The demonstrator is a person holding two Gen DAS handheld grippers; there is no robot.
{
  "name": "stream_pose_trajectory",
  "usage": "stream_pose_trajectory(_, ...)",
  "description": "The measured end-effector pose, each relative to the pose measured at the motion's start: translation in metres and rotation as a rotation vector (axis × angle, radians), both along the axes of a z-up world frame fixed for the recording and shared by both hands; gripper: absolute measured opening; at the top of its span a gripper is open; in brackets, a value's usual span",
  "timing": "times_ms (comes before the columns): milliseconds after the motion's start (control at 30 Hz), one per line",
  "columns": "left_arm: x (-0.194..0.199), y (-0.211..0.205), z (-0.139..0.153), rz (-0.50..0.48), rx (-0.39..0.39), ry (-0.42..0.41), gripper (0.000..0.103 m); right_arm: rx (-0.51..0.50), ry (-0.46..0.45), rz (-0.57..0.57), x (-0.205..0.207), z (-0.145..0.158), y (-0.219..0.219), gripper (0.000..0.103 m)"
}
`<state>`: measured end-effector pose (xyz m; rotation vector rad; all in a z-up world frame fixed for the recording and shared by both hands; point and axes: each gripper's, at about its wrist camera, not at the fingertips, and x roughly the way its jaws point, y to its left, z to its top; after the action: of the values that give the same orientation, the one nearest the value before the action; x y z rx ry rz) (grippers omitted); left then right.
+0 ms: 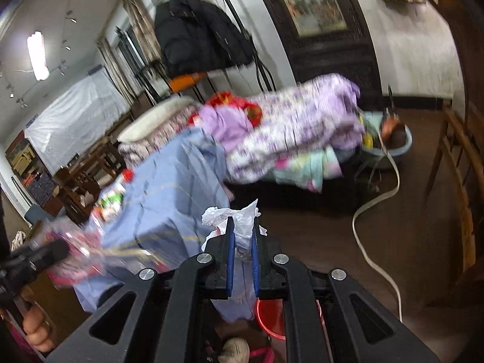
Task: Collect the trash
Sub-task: 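Carry both items to the red wastebasket and open both tools to drop them, then move both open tools back over the remaining trash on the table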
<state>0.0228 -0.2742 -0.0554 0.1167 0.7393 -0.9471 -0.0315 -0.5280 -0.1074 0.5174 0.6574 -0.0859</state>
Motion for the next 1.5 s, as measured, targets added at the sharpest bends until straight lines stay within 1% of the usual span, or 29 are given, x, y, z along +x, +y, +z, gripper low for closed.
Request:
stream_pose_trajectory(133, 0.02, -0.005, -0.02, 0.014, 0.024, 0.048, 0.047, 0.065, 0.119, 0.014, 0.019, -0.055, -0.003, 0.011)
stream_pose_trajectory(200, 0.029, -0.008, -0.031, 0.022, 0.041, 0.068, 0.047, 0.107, 0.192, 0.027, 0.032, -0.09, -0.004, 0.013)
stream_pose_trajectory(233, 0.032, -0.009, -0.036, 0.024, 0.049, 0.079, 0.047, 0.114, 0.214, 0.03, 0.036, -0.101, -0.004, 0.013)
stream_pose_trajectory(300, 0.039, -0.013, -0.047, 0.026, 0.07, 0.105, 0.047, 0.131, 0.279, 0.03, 0.048, -0.133, -0.005, 0.021)
stream_pose_trajectory(333, 0.041, -0.015, -0.052, 0.028, 0.081, 0.112, 0.047, 0.152, 0.312, 0.024, 0.053, -0.152, -0.006, 0.032)
stream_pose_trajectory(367, 0.045, -0.018, -0.057, 0.029, 0.096, 0.119, 0.047, 0.169, 0.327, 0.014, 0.056, -0.163, -0.008, 0.042)
stream_pose_trajectory(467, 0.051, -0.027, -0.07, 0.028, 0.135, 0.13, 0.047, 0.223, 0.343, -0.011, 0.056, -0.183, -0.012, 0.043)
stream_pose_trajectory(500, 0.053, -0.031, -0.074, 0.025, 0.148, 0.136, 0.047, 0.234, 0.337, -0.015, 0.055, -0.184, -0.014, 0.043)
stream_pose_trajectory(567, 0.055, -0.04, -0.081, 0.017, 0.167, 0.15, 0.047, 0.243, 0.304, -0.047, 0.049, -0.177, -0.024, 0.043)
stream_pose_trajectory(633, 0.058, -0.051, -0.088, 0.005, 0.188, 0.16, 0.047, 0.26, 0.234, -0.098, 0.036, -0.16, -0.04, 0.045)
stream_pose_trajectory(667, 0.06, -0.057, -0.092, -0.005, 0.201, 0.165, 0.047, 0.259, 0.213, -0.112, 0.033, -0.154, -0.046, 0.047)
stream_pose_trajectory(767, 0.062, -0.079, -0.106, -0.039, 0.236, 0.179, 0.047, 0.204, 0.138, -0.16, 0.017, -0.126, -0.062, 0.051)
stream_pose_trajectory(833, 0.063, -0.094, -0.115, -0.059, 0.262, 0.194, 0.049, 0.182, 0.108, -0.174, 0.011, -0.116, -0.068, 0.053)
stream_pose_trajectory(900, 0.064, -0.109, -0.125, -0.078, 0.293, 0.21, 0.05, 0.193, 0.095, -0.178, 0.007, -0.115, -0.074, 0.054)
stream_pose_trajectory(933, 0.065, -0.114, -0.129, -0.082, 0.309, 0.215, 0.052, 0.201, 0.093, -0.178, 0.006, -0.114, -0.077, 0.054)
stream_pose_trajectory(967, 0.065, -0.12, -0.135, -0.083, 0.332, 0.222, 0.057, 0.214, 0.095, -0.174, 0.006, -0.118, -0.079, 0.054)
stream_pose_trajectory(1000, 0.066, -0.122, -0.138, -0.082, 0.342, 0.228, 0.064, 0.22, 0.098, -0.173, 0.007, -0.119, -0.08, 0.054)
stream_pose_trajectory(1033, 0.067, -0.124, -0.14, -0.08, 0.346, 0.233, 0.067, 0.224, 0.102, -0.172, 0.006, -0.12, -0.081, 0.054)
stream_pose_trajectory(1067, 0.067, -0.124, -0.142, -0.073, 0.349, 0.241, 0.073, 0.229, 0.106, -0.168, 0.007, -0.123, -0.081, 0.054)
stream_pose_trajectory(1100, 0.068, -0.123, -0.142, -0.068, 0.349, 0.242, 0.076, 0.232, 0.107, -0.166, 0.006, -0.123, -0.081, 0.054)
stream_pose_trajectory(1233, 0.07, -0.116, -0.137, -0.054, 0.337, 0.249, 0.077, 0.235, 0.097, -0.162, 0.003, -0.122, -0.08, 0.054)
stream_pose_trajectory(1333, 0.068, -0.107, -0.127, -0.031, 0.326, 0.223, 0.079, 0.22, 0.088, -0.159, 0.002, -0.115, -0.078, 0.054)
stream_pose_trajectory(1500, 0.062, -0.083, -0.106, 0.013, 0.28, 0.192, 0.079, 0.191, 0.048, -0.14, 0.002, -0.09, -0.069, 0.055)
